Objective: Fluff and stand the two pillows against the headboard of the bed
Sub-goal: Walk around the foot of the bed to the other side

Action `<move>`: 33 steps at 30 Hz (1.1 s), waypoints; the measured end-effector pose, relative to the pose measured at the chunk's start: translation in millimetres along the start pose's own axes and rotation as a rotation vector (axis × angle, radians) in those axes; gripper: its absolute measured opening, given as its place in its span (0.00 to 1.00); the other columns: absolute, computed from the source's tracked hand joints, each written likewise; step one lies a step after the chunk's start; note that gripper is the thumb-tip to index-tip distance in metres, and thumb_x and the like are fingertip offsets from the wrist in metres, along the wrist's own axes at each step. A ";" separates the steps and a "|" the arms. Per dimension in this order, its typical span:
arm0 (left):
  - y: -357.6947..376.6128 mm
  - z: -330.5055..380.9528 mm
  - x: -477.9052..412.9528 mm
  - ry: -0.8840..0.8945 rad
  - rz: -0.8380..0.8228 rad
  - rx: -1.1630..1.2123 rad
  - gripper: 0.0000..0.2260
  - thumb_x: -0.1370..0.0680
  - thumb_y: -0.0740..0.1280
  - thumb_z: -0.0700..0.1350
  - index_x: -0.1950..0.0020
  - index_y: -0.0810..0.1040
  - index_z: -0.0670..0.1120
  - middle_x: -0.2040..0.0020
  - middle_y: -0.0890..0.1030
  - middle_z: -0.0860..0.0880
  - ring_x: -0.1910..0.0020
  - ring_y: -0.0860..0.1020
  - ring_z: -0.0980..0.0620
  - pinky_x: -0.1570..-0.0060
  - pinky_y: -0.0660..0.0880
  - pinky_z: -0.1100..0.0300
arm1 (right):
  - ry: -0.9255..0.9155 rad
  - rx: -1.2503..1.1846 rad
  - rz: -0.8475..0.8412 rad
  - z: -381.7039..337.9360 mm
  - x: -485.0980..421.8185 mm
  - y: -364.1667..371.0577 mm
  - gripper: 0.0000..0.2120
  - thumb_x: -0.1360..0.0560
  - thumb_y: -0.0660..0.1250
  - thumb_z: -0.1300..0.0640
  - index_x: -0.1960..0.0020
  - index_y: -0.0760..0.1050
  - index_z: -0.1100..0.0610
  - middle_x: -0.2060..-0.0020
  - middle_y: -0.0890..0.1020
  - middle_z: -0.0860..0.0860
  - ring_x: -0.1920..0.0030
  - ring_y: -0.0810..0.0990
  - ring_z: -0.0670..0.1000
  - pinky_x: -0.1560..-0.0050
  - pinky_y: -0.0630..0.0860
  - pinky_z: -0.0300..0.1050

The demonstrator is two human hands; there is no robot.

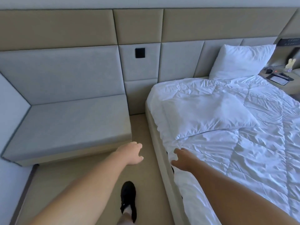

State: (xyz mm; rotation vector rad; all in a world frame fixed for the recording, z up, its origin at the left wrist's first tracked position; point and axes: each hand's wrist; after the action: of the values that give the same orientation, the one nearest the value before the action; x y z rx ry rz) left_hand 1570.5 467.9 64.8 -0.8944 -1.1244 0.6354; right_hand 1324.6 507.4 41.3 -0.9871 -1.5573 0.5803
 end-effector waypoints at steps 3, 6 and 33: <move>-40.3 -21.9 -75.4 0.083 -0.015 -0.030 0.26 0.22 0.64 0.58 0.29 0.69 0.46 0.34 0.72 0.46 0.33 0.73 0.43 0.38 0.73 0.48 | 0.085 -0.058 0.043 -10.9 -55.0 -30.7 0.26 0.21 0.64 0.46 0.28 0.67 0.58 0.32 0.72 0.56 0.34 0.74 0.57 0.38 0.72 0.49; -81.2 -32.1 -139.5 0.173 -0.070 -0.069 0.26 0.22 0.64 0.58 0.29 0.69 0.47 0.35 0.73 0.47 0.34 0.74 0.43 0.39 0.73 0.49 | 0.187 -0.136 0.049 -20.7 -94.1 -54.0 0.25 0.21 0.64 0.45 0.30 0.68 0.58 0.34 0.73 0.55 0.36 0.75 0.56 0.39 0.73 0.49; -253.1 119.5 -546.8 0.660 -0.291 -0.335 0.29 0.20 0.63 0.58 0.22 0.61 0.49 0.23 0.65 0.49 0.26 0.67 0.47 0.30 0.68 0.51 | 0.751 -0.567 0.133 127.8 -325.9 -187.3 0.26 0.21 0.62 0.42 0.30 0.67 0.57 0.36 0.73 0.55 0.38 0.76 0.57 0.40 0.75 0.51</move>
State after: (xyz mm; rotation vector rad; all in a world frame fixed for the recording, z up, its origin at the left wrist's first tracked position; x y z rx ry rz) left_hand 1279.4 -72.3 36.2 -1.0915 -0.7386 -0.1047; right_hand 1150.3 155.2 -15.4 -1.5218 -0.9789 -0.1769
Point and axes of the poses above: each hand's wrist, its own x-axis away from the middle knuckle, its own y-axis out of the palm, z = x × y
